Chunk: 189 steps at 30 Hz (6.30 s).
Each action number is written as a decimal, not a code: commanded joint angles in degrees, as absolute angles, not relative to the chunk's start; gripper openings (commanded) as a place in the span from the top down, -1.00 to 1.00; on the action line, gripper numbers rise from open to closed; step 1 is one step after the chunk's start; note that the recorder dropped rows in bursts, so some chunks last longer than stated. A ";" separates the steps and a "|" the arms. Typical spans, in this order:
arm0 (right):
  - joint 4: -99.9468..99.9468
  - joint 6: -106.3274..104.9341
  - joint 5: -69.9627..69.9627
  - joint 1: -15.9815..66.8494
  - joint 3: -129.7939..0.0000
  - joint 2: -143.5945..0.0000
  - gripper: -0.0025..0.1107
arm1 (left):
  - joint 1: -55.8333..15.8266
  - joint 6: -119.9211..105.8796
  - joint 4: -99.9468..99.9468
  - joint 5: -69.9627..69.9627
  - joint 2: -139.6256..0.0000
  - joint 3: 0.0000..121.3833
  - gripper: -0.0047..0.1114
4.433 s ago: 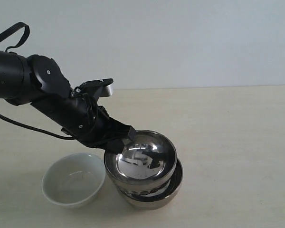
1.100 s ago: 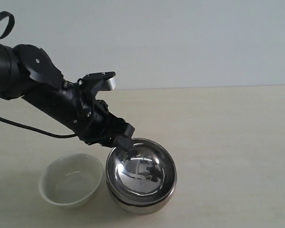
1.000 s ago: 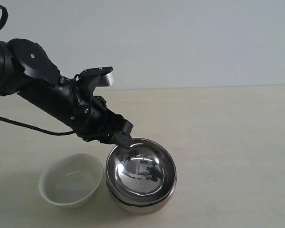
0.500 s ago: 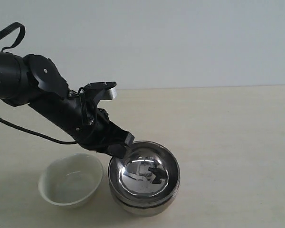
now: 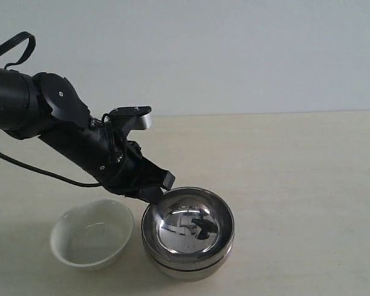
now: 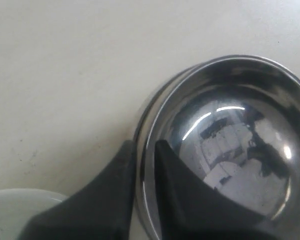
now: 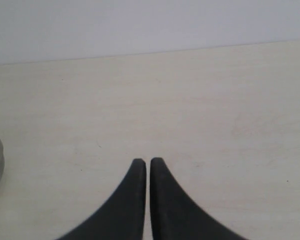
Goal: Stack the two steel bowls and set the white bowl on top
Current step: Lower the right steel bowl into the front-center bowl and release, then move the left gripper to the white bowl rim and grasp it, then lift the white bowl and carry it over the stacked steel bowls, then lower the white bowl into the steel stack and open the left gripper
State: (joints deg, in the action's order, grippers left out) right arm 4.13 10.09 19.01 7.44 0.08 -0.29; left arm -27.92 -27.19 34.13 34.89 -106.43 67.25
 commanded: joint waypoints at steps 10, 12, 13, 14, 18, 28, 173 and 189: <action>4.56 10.02 18.63 7.61 0.00 0.00 0.96 | -23.23 -22.44 27.72 37.49 -98.58 66.87 0.71; 4.56 10.02 18.63 7.61 0.00 0.00 0.96 | -21.76 -22.44 27.62 37.77 -96.74 65.73 0.71; 4.56 10.02 18.63 7.61 0.00 0.00 0.96 | -20.95 -22.44 27.49 37.77 -95.89 64.91 0.71; 4.56 10.02 18.63 7.61 0.00 0.00 0.96 | -20.08 -22.44 27.18 37.77 -95.25 64.22 0.71; 4.56 10.02 18.63 7.61 0.00 0.00 0.96 | -16.15 -22.44 25.69 37.90 -92.57 60.73 0.71; 4.56 10.02 18.63 7.61 0.00 0.00 0.96 | -11.15 -20.84 25.69 41.48 -90.86 59.42 0.21; 4.56 10.02 18.63 7.61 0.00 0.00 0.96 | -25.35 -22.84 39.65 45.01 -108.47 71.68 0.85; 4.56 10.02 18.63 7.61 0.00 0.00 0.96 | -28.02 -23.50 39.17 42.18 -108.47 71.68 0.85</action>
State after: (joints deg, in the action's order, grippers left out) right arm 4.13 10.09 19.01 7.44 0.08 -0.29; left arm -27.39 -23.20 39.28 43.65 -108.63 71.27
